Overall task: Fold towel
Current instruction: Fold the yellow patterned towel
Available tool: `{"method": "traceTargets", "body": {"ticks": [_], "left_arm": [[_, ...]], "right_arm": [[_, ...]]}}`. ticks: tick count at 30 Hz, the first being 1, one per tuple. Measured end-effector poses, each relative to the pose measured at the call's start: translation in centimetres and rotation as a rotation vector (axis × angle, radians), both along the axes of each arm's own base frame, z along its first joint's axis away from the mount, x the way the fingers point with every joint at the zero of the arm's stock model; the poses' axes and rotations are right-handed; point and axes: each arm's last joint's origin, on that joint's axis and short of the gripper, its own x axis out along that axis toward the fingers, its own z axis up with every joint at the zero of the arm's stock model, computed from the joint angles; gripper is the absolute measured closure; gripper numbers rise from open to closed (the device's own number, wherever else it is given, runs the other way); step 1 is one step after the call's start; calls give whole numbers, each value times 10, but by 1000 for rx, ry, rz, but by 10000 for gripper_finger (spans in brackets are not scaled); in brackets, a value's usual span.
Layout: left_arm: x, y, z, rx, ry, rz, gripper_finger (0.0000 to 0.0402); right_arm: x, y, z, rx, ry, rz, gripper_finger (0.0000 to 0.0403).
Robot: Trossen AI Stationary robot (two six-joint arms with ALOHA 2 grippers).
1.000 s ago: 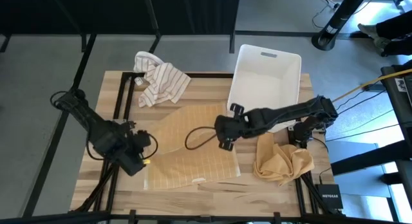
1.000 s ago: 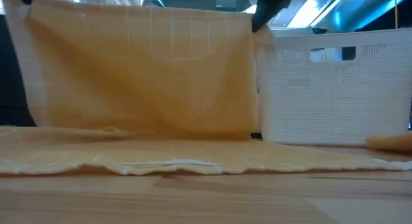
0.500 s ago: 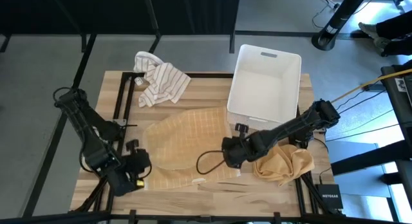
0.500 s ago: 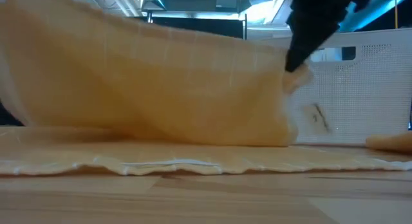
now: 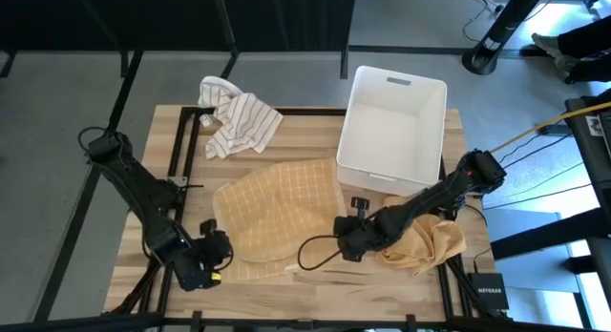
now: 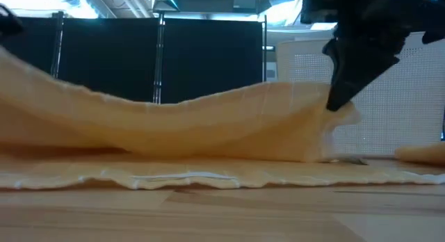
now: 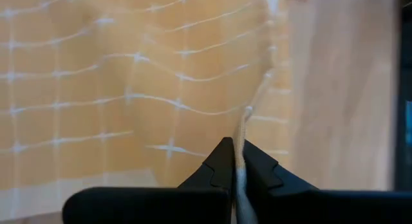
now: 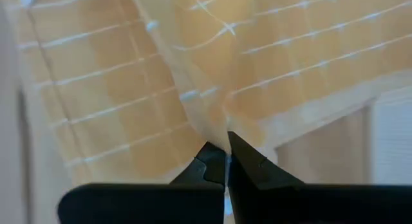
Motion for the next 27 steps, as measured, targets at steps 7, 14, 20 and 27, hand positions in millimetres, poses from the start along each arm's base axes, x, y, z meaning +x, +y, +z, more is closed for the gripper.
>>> {"method": "traceTargets", "body": {"ticks": [7, 14, 20, 27], "left_arm": [[-4, 5, -13, -34, 57, 41, 362], [0, -4, -3, -260, 199, 14, 279], [10, -12, 7, -259, 24, -21, 262], [19, -6, -32, -73, -10, 79, 269]], "right_arm": [[-3, 4, -5, 164, 68, 26, 350], [-2, 9, 4, 379, 184, 84, 249], [17, 17, 19, 315, -67, 132, 217], [39, 26, -23, 179, -279, 171, 215]]}}
